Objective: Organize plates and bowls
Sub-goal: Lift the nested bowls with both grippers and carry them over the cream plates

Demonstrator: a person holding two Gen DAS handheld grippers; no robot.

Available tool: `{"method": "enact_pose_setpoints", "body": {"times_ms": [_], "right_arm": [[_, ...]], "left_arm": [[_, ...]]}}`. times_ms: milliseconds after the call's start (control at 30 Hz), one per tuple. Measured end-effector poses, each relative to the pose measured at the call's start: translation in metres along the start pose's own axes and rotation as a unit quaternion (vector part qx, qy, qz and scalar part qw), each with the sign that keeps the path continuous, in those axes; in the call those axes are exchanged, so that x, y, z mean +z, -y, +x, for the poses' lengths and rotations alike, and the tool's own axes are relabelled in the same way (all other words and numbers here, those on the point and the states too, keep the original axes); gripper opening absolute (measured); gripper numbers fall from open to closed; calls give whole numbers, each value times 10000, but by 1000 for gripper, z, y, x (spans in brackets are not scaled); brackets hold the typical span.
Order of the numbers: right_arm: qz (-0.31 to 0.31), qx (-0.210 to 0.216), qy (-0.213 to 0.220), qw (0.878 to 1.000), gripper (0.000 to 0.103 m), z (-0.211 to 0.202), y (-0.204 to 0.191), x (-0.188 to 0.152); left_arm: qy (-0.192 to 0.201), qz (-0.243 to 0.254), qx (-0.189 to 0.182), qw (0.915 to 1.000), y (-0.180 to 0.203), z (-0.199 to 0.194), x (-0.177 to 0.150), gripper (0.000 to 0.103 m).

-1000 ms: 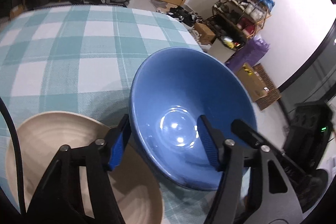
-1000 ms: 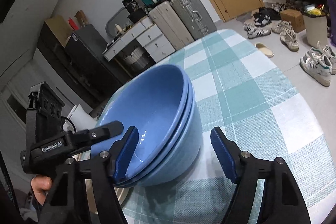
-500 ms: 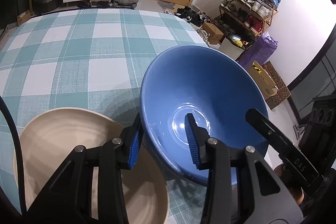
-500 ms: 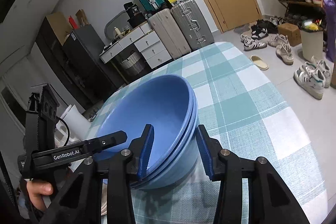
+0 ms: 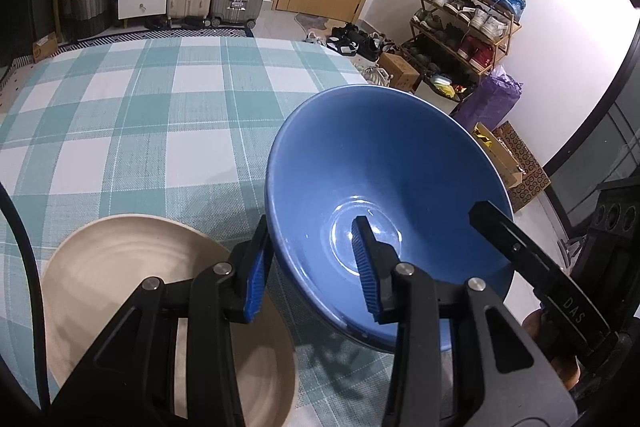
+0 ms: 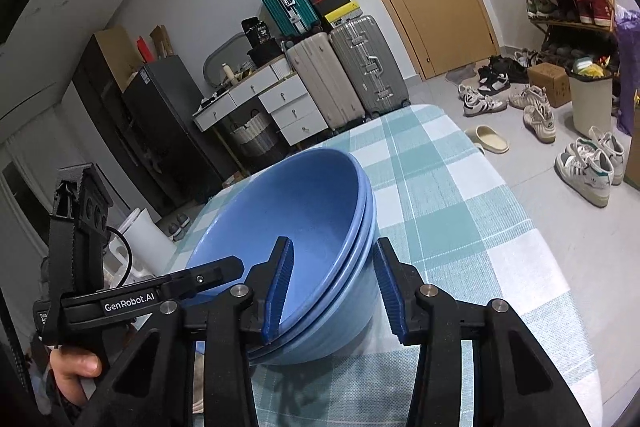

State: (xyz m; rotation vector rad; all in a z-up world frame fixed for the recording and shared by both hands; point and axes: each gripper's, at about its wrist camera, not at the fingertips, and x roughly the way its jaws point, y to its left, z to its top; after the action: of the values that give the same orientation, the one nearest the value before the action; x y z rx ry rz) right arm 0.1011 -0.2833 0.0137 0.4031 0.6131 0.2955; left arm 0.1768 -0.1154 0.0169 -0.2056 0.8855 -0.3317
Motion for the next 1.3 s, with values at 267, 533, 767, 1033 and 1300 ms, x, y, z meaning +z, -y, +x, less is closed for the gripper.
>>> {"method": "enact_pose_setpoints", "body": {"times_ms": [267,533,767,1033,1300], "right_arm": [[-120,66,59,9999,44,-10,-13,5],[-276,127,76,9995,44,-14,-31,3],[-378,243,84,9990,44,-14,-45,0],[-524,297,45,9982,44,-14,-64,-7],[-712,369,-66,9968,44,-7,-87,-13]], "left_arm": [[161,-8,70,9998,3,-27,-2,36],[292,-37,147,9995,-2,-56,-10,36],[422,-84,188,9989,-7,-80,-15,36],[532,-162,252,9981,-19,-106,-25,36],[628,-247,325,9972,-37,-123,-32,36]]}}
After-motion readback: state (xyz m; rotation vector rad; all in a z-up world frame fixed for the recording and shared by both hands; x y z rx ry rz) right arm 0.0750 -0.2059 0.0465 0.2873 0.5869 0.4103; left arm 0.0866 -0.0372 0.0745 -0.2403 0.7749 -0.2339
